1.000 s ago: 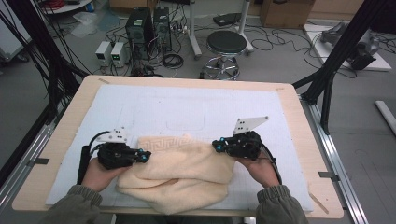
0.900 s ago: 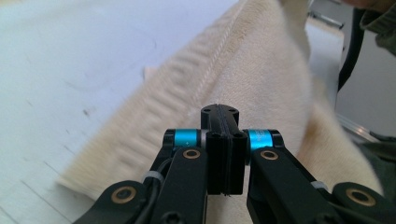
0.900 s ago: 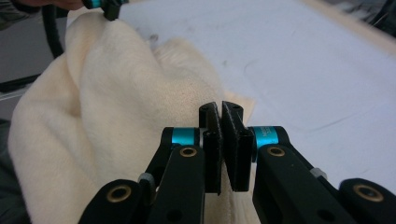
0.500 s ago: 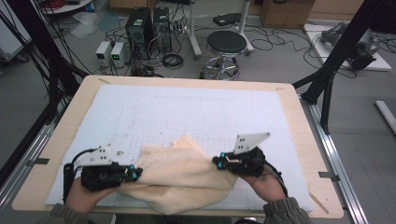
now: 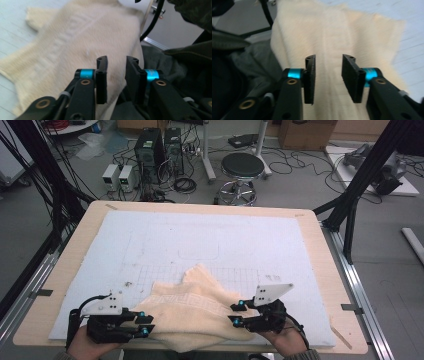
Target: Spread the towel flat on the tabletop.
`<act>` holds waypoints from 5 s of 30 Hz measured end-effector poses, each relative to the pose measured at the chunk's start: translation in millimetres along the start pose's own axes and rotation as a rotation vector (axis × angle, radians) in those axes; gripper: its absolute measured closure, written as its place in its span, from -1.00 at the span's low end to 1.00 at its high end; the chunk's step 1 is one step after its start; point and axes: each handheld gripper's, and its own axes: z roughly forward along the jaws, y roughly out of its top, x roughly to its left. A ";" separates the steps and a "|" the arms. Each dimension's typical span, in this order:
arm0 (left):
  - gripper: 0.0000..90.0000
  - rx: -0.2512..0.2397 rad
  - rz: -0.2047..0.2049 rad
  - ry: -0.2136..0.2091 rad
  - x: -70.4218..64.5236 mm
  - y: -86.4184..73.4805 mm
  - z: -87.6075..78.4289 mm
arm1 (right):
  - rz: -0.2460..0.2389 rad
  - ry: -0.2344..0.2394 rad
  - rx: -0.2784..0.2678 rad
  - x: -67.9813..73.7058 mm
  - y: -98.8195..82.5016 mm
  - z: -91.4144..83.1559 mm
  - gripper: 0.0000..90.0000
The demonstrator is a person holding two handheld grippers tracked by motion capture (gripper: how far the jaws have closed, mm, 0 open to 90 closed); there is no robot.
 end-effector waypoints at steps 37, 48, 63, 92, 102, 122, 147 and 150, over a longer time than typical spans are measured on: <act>0.99 -0.017 -0.094 0.184 80.6 34.8 32.6 | -0.024 -0.247 0.015 -74.9 54.2 -14.7 0.91; 0.99 0.112 -0.117 0.147 67.0 -0.3 49.0 | 0.026 -0.178 0.142 -72.9 19.9 16.0 0.89; 0.48 -0.011 -0.077 0.201 70.2 18.7 30.6 | 0.137 -0.160 0.013 -73.9 0.6 -12.5 0.29; 0.91 0.140 -0.057 0.386 90.2 -8.4 50.8 | 0.133 -0.162 0.055 -82.6 -1.3 13.2 0.84; 0.92 -0.021 -0.080 0.385 85.4 15.2 21.0 | 0.092 -0.179 -0.014 -81.8 23.8 -2.6 0.84; 0.92 -0.207 -0.070 0.421 85.8 62.9 -18.7 | 0.082 -0.229 -0.064 -94.3 62.3 -31.5 0.83; 0.92 -0.137 -0.086 0.372 78.3 25.1 12.2 | 0.123 -0.157 0.033 -88.2 5.7 18.2 0.38; 0.92 -0.135 -0.086 0.370 78.9 27.5 15.8 | 0.127 -0.165 0.049 -95.0 6.9 20.8 0.24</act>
